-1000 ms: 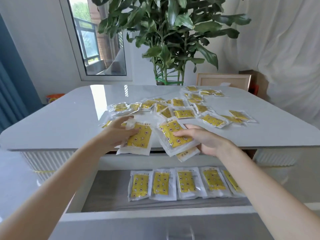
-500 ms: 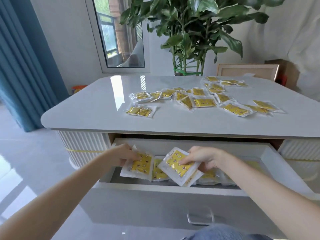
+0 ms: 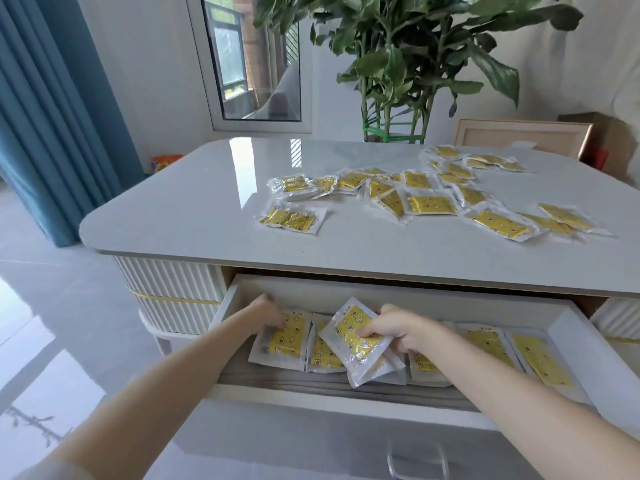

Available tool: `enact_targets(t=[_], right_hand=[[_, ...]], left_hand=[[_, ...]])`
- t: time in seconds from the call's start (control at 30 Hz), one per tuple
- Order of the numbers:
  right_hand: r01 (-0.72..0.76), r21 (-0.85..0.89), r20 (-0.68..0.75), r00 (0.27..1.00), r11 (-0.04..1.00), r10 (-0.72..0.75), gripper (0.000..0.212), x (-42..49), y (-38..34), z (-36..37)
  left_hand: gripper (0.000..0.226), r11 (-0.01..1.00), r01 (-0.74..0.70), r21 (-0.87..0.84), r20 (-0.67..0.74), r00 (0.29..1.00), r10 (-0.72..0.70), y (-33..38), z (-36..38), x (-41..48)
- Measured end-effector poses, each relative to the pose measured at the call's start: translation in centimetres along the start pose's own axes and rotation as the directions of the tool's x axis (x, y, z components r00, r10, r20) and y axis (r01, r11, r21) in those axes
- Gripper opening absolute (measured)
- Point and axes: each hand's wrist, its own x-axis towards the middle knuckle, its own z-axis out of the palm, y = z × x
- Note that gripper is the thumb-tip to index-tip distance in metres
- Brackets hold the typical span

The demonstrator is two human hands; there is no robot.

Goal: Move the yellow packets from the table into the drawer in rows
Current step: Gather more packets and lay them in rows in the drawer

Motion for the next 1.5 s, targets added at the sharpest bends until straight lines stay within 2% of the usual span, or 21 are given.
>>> enact_targets(t=[0.07,0.2,0.27,0.33,0.4,0.43,0.5,0.57,0.6,0.67,0.73,0.83,0.9,1.03,1.2,1.3,1.37,1.43,1.5], right_hand=[[-0.007,0.006,-0.005,1.000,1.000,0.007,0.030,0.3,0.2,0.0],[-0.027,0.031,-0.017,0.999,0.999,0.027,0.036,0.1,0.3,0.0],[-0.028,0.083,-0.013,0.999,0.996,0.029,0.035,-0.4,0.3,-0.2],[-0.033,0.154,0.004,0.999,0.987,0.033,0.028,-1.1,0.3,-0.4],[-0.040,0.230,0.027,0.999,0.972,0.035,0.021,-1.8,0.2,-0.7],[-0.041,0.261,0.041,0.999,0.964,0.031,0.021,-2.0,0.3,-0.7],[-0.033,0.306,0.040,0.999,0.952,0.022,0.028,-2.4,0.3,-0.8],[-0.026,0.308,0.035,0.999,0.951,0.016,0.037,-2.5,0.5,-0.8],[-0.024,0.317,0.048,0.999,0.948,0.009,0.033,-2.6,0.5,-0.7],[-0.044,0.389,0.081,0.997,0.920,0.013,0.018,-2.7,0.7,-0.7],[-0.080,0.464,0.093,0.995,0.882,0.041,0.026,-2.6,0.9,-0.7],[-0.136,0.521,0.104,0.990,0.843,0.096,0.025,-2.3,1.1,-0.9],[-0.119,0.466,0.067,0.993,0.877,0.099,0.008,-2.1,1.2,-1.0],[-0.035,0.284,-0.128,0.989,0.958,0.074,0.040,-0.9,1.3,-1.4],[-0.060,0.116,-0.285,0.954,0.991,0.091,0.040,0.7,1.8,-2.1],[-0.095,-0.027,-0.351,0.933,0.995,0.079,0.046,1.6,2.4,-2.0],[-0.115,-0.218,-0.432,0.902,0.969,0.011,0.053,1.0,2.2,-1.8],[-0.092,-0.426,-0.454,0.882,0.900,-0.125,0.062,0.3,2.2,-1.9],[-0.036,-0.641,-0.399,0.869,0.767,-0.293,0.058,-0.8,2.4,-2.0]], left_hand=[[0.075,0.994,-0.026,0.109,-0.042,0.999,0.031,0.0,0.4,0.0],[0.068,0.933,-0.087,0.350,-0.104,0.986,0.131,1.0,0.7,-1.2],[0.057,0.928,-0.159,0.336,-0.107,0.973,0.205,2.2,0.9,-1.9],[0.055,0.979,-0.156,0.130,0.030,0.988,0.154,3.4,1.4,-2.5],[0.052,0.989,-0.032,-0.144,0.220,0.973,0.063,4.3,1.9,-3.4],[0.050,0.975,0.022,-0.220,0.279,0.959,0.041,4.6,2.2,-3.8],[0.040,0.923,0.100,-0.372,0.337,0.941,0.034,4.8,2.9,-4.1],[0.026,0.826,0.179,-0.534,0.384,0.922,0.049,4.7,3.2,-4.0],[0.020,0.774,0.219,-0.594,0.410,0.910,0.058,4.6,3.2,-4.0],[0.013,0.688,0.282,-0.668,0.451,0.889,0.074,4.3,2.9,-3.9],[0.009,0.647,0.315,-0.695,0.479,0.873,0.089,4.1,2.3,-3.8],[0.006,0.689,0.289,-0.664,0.491,0.864,0.111,3.7,1.4,-3.7],[0.006,0.710,0.242,-0.662,0.476,0.867,0.148,3.5,0.7,-3.6],[0.005,0.775,0.142,-0.616,0.351,0.930,0.109,1.9,-1.4,-2.7],[0.009,0.844,0.131,-0.521,0.275,0.961,0.020,-0.4,-2.9,-0.8],[0.032,0.889,0.125,-0.440,0.208,0.978,-0.034,-1.1,-2.5,0.6],[0.054,0.954,0.067,-0.292,0.102,0.994,-0.039,-1.3,-2.0,1.3],[0.057,0.998,-0.053,-0.021,-0.058,0.997,0.051,-1.2,-1.8,1.3],[0.054,0.945,-0.156,0.287,-0.146,0.968,0.204,-1.1,-1.7,0.8]])
